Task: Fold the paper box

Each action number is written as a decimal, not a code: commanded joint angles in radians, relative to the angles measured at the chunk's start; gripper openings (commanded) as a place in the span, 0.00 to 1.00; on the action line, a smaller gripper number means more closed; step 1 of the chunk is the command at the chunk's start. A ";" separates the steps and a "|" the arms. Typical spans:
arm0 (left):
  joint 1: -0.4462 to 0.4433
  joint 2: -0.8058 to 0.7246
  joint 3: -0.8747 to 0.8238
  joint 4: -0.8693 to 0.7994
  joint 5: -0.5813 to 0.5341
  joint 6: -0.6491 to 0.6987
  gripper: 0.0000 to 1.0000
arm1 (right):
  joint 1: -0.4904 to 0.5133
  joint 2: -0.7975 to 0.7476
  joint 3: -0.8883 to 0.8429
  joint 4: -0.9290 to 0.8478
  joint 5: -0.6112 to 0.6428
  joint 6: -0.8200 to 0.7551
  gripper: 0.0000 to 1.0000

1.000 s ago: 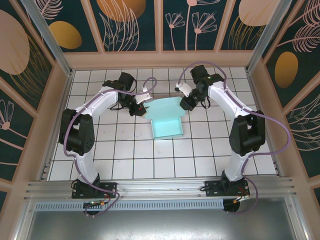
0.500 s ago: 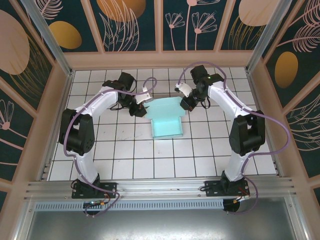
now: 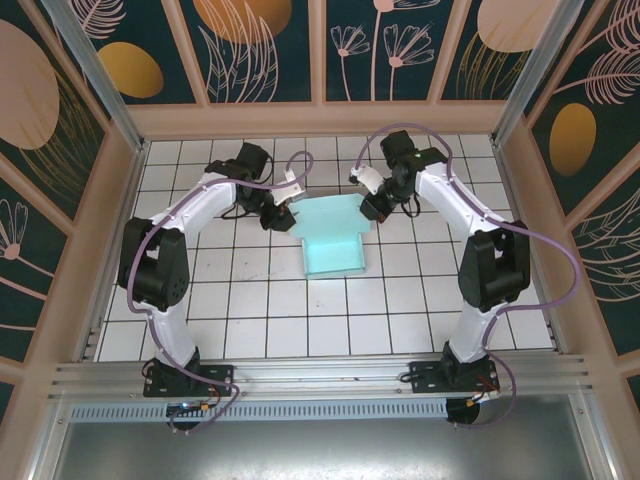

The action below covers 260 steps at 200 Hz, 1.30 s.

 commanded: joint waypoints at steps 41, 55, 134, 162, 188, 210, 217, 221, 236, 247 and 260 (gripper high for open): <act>-0.006 -0.019 0.000 0.032 0.029 -0.022 0.13 | 0.008 0.005 -0.004 -0.016 -0.009 0.008 0.00; -0.006 -0.015 0.005 0.015 0.030 -0.015 0.08 | 0.007 0.006 -0.004 -0.016 -0.008 0.009 0.00; -0.006 -0.007 0.013 0.133 0.007 -0.150 0.00 | 0.019 -0.028 -0.036 0.135 0.070 0.198 0.00; -0.006 0.008 0.013 0.286 -0.075 -0.342 0.00 | 0.042 -0.035 -0.059 0.240 0.164 0.365 0.00; -0.006 0.008 0.011 0.413 -0.123 -0.510 0.00 | 0.073 -0.037 -0.068 0.293 0.240 0.478 0.00; -0.010 0.018 0.024 0.470 -0.174 -0.634 0.00 | 0.087 -0.047 -0.090 0.366 0.285 0.625 0.00; -0.014 0.026 0.034 0.477 -0.186 -0.663 0.00 | 0.093 -0.054 -0.109 0.405 0.304 0.679 0.00; -0.017 0.031 0.037 0.483 -0.190 -0.677 0.00 | 0.097 -0.060 -0.121 0.424 0.314 0.703 0.00; -0.028 0.043 0.040 0.507 -0.213 -0.727 0.00 | 0.110 -0.071 -0.166 0.498 0.365 0.796 0.00; -0.038 0.050 0.036 0.527 -0.229 -0.757 0.00 | 0.113 -0.079 -0.199 0.548 0.405 0.868 0.00; -0.048 0.056 0.028 0.552 -0.247 -0.780 0.00 | 0.122 -0.092 -0.245 0.615 0.445 0.931 0.00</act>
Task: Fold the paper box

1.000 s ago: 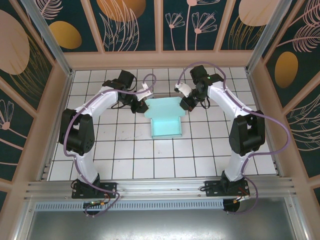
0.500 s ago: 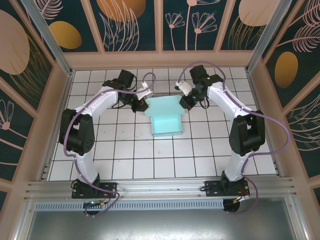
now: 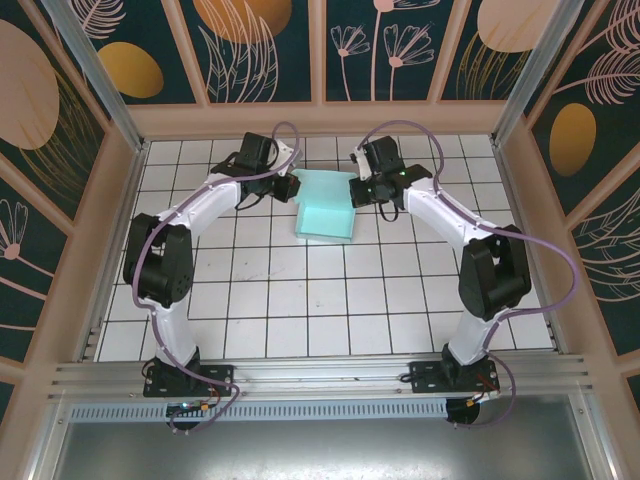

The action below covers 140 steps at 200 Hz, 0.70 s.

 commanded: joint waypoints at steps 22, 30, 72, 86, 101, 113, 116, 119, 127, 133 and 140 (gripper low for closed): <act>-0.038 0.002 -0.010 0.203 -0.039 -0.192 0.00 | 0.026 -0.065 -0.139 0.250 0.172 0.315 0.00; -0.041 -0.008 -0.029 0.233 -0.058 -0.211 0.00 | 0.032 -0.063 -0.149 0.276 0.207 0.354 0.00; -0.057 -0.070 -0.141 0.421 -0.114 -0.286 0.00 | 0.102 -0.012 -0.124 0.332 0.387 0.423 0.00; -0.066 -0.071 -0.166 0.455 -0.119 -0.291 0.00 | 0.111 -0.004 -0.128 0.354 0.417 0.435 0.00; -0.074 -0.068 -0.182 0.478 -0.138 -0.298 0.00 | 0.114 -0.003 -0.155 0.392 0.422 0.441 0.00; -0.076 -0.064 -0.185 0.491 -0.150 -0.325 0.00 | 0.115 -0.006 -0.184 0.432 0.416 0.441 0.00; -0.077 -0.064 -0.187 0.497 -0.150 -0.330 0.00 | 0.116 -0.007 -0.193 0.440 0.415 0.441 0.00; -0.077 -0.063 -0.190 0.505 -0.153 -0.338 0.00 | 0.116 -0.006 -0.199 0.446 0.416 0.443 0.00; -0.081 -0.064 -0.198 0.524 -0.155 -0.350 0.00 | 0.120 -0.009 -0.221 0.472 0.423 0.443 0.00; -0.086 -0.063 -0.200 0.532 -0.160 -0.350 0.00 | 0.123 -0.012 -0.234 0.488 0.426 0.443 0.00; -0.091 -0.061 -0.200 0.535 -0.177 -0.351 0.00 | 0.122 -0.015 -0.248 0.499 0.435 0.448 0.00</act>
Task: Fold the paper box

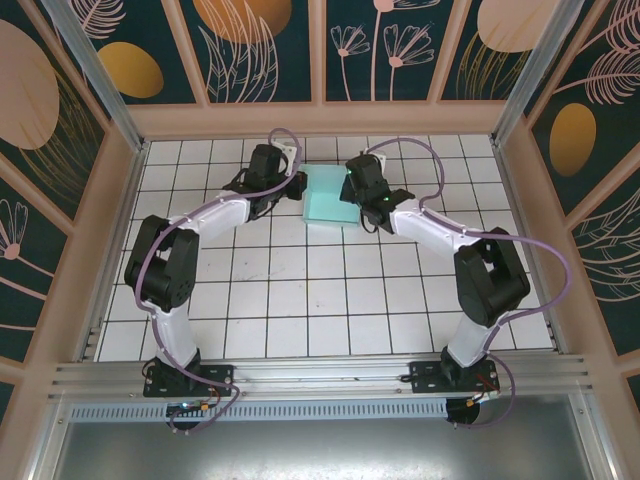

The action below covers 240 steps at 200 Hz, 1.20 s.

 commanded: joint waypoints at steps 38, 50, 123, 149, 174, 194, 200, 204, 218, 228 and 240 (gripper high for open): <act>-0.044 -0.009 -0.010 0.130 -0.053 -0.108 0.00 | 0.014 0.004 -0.114 0.158 0.066 0.082 0.00; -0.051 -0.007 -0.016 0.129 -0.079 -0.109 0.00 | 0.015 -0.005 -0.146 0.191 0.071 0.094 0.00; -0.076 -0.032 -0.121 0.278 -0.107 -0.132 0.00 | 0.022 -0.014 -0.240 0.308 0.089 0.079 0.00; -0.077 -0.038 -0.152 0.313 -0.106 -0.137 0.00 | 0.025 -0.008 -0.272 0.349 0.085 0.066 0.00; -0.078 -0.043 -0.183 0.351 -0.104 -0.145 0.00 | 0.030 -0.013 -0.301 0.380 0.084 0.060 0.00; -0.079 -0.049 -0.212 0.391 -0.098 -0.144 0.00 | 0.041 -0.025 -0.332 0.424 0.091 0.040 0.00; -0.079 -0.052 -0.221 0.405 -0.101 -0.142 0.00 | 0.046 -0.030 -0.345 0.444 0.096 0.029 0.00; -0.079 -0.056 -0.229 0.416 -0.100 -0.142 0.00 | 0.049 -0.034 -0.353 0.457 0.097 0.020 0.00; -0.078 -0.062 -0.255 0.457 -0.103 -0.140 0.00 | 0.060 -0.044 -0.382 0.510 0.107 -0.009 0.00; -0.079 -0.061 -0.268 0.480 -0.100 -0.138 0.00 | 0.068 -0.048 -0.405 0.549 0.118 -0.033 0.00; -0.080 -0.056 -0.278 0.501 -0.092 -0.135 0.00 | 0.077 -0.049 -0.427 0.585 0.133 -0.056 0.00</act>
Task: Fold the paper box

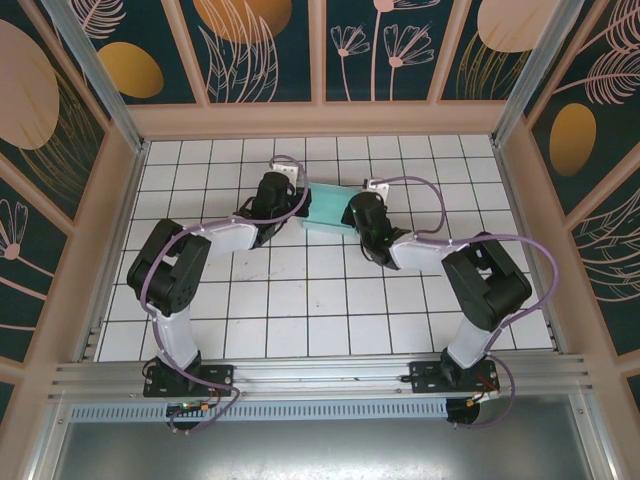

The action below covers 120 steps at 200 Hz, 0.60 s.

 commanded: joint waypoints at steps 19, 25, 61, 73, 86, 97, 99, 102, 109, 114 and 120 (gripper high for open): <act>-0.014 -0.042 -0.063 0.208 0.036 -0.025 0.00 | 0.031 -0.025 -0.098 0.144 0.056 -0.075 0.00; -0.015 -0.043 -0.074 0.231 0.034 -0.018 0.00 | 0.035 -0.029 -0.117 0.173 0.057 -0.085 0.00; -0.019 -0.044 -0.147 0.343 0.034 0.028 0.00 | 0.055 -0.023 -0.182 0.293 0.081 -0.125 0.00; -0.019 -0.041 -0.162 0.368 0.037 0.044 0.00 | 0.064 -0.013 -0.194 0.316 0.096 -0.141 0.00; -0.020 -0.035 -0.179 0.395 0.043 0.061 0.00 | 0.075 0.002 -0.196 0.327 0.120 -0.158 0.00; -0.019 -0.031 -0.189 0.413 0.050 0.078 0.00 | 0.081 0.014 -0.192 0.326 0.134 -0.163 0.00; -0.019 -0.030 -0.191 0.415 0.051 0.082 0.00 | 0.082 0.016 -0.192 0.327 0.136 -0.162 0.00; -0.020 -0.030 -0.193 0.416 0.052 0.085 0.00 | 0.083 0.018 -0.193 0.328 0.138 -0.161 0.00; -0.020 -0.028 -0.197 0.420 0.054 0.090 0.00 | 0.086 0.022 -0.198 0.340 0.139 -0.161 0.00; -0.019 -0.025 -0.202 0.427 0.055 0.095 0.00 | 0.087 0.024 -0.202 0.348 0.139 -0.161 0.00; -0.020 -0.024 -0.208 0.438 0.053 0.100 0.00 | 0.088 0.027 -0.208 0.361 0.141 -0.163 0.00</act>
